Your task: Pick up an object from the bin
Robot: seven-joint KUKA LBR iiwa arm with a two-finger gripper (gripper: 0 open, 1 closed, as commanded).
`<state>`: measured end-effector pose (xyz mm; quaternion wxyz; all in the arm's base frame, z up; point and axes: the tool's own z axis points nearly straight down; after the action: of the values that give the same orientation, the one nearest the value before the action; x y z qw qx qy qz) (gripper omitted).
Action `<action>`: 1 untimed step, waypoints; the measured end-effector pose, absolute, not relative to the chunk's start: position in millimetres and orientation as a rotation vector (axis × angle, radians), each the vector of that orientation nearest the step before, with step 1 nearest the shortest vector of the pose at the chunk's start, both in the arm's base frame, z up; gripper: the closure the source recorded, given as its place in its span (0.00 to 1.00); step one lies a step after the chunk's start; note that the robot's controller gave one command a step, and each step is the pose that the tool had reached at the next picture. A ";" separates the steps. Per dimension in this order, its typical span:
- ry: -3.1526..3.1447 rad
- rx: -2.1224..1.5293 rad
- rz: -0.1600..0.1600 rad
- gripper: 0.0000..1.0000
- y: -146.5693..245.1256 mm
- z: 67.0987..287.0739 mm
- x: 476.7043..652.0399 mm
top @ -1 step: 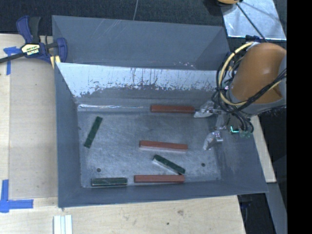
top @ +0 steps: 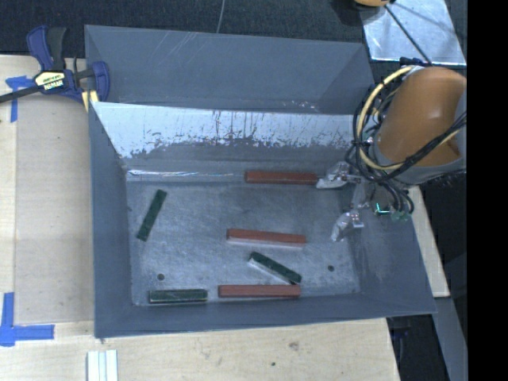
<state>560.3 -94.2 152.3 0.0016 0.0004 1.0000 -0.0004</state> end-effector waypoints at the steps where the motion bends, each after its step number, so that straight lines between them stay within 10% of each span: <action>1: 3.097 0.257 -0.006 1.00 -51.5 80.3 545.7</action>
Offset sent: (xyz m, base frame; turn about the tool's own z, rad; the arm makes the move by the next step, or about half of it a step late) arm 0.0000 0.0000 0.0000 0.0000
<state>545.7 -51.5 80.3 0.0171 0.0826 0.9964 -0.0019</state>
